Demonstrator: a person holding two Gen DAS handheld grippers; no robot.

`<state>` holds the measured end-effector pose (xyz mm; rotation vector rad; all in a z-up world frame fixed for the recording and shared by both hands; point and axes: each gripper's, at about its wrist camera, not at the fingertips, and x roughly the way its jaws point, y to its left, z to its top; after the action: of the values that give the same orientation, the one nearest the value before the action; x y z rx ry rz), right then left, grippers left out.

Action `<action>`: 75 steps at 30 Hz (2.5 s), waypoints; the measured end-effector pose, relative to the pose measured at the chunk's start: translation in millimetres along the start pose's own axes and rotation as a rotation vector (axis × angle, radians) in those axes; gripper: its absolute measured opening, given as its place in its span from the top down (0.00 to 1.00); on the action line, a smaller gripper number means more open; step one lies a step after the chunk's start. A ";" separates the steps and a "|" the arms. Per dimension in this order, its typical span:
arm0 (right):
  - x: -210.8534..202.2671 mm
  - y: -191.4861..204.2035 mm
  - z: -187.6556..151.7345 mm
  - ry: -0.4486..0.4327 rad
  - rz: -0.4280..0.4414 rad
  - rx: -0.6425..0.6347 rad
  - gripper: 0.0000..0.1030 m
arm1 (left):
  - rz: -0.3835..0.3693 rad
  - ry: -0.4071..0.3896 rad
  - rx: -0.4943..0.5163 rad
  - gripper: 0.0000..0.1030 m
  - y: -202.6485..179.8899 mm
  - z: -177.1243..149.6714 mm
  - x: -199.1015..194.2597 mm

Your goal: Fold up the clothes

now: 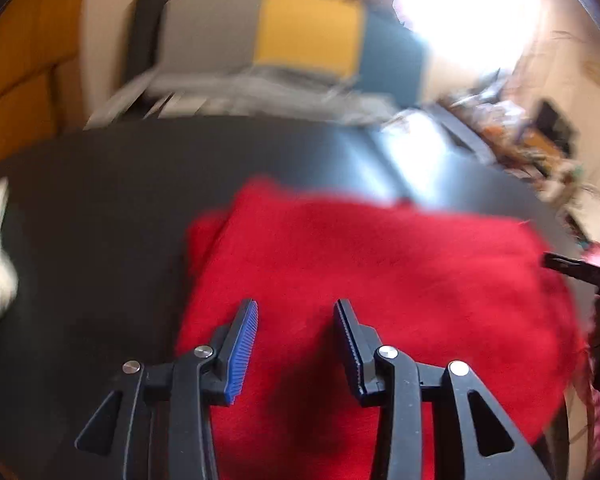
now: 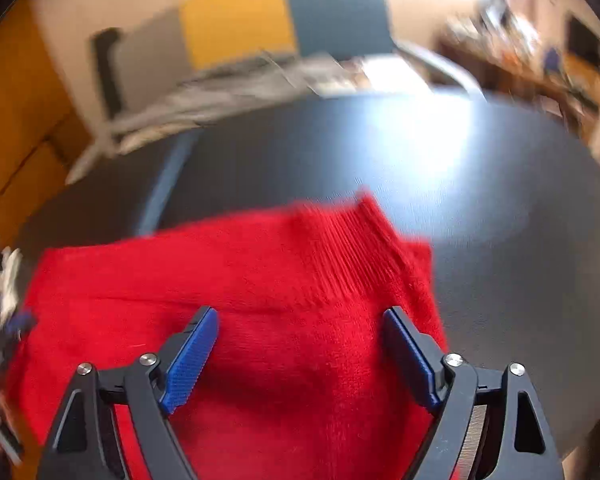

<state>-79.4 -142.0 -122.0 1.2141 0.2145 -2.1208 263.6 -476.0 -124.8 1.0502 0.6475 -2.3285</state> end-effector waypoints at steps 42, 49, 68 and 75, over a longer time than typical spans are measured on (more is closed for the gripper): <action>26.9 9.2 12.7 -0.115 -0.015 -0.115 0.00 | -0.548 0.254 -0.275 0.86 118.9 61.9 72.3; 27.0 8.8 12.4 -0.115 -0.008 -0.112 0.00 | -0.375 0.243 -0.144 0.82 89.2 68.9 64.3; -5.0 -7.6 24.6 -0.022 0.164 -0.215 0.00 | -0.280 0.155 -0.289 0.87 83.6 70.6 47.9; -45.8 -37.0 20.3 0.072 0.311 -0.308 0.00 | -0.244 0.146 -0.283 0.87 105.4 79.3 39.0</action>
<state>-101.3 -101.4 -80.1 1.0643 0.3467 -1.7069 262.8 -613.4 -131.0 1.0635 1.1824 -2.2832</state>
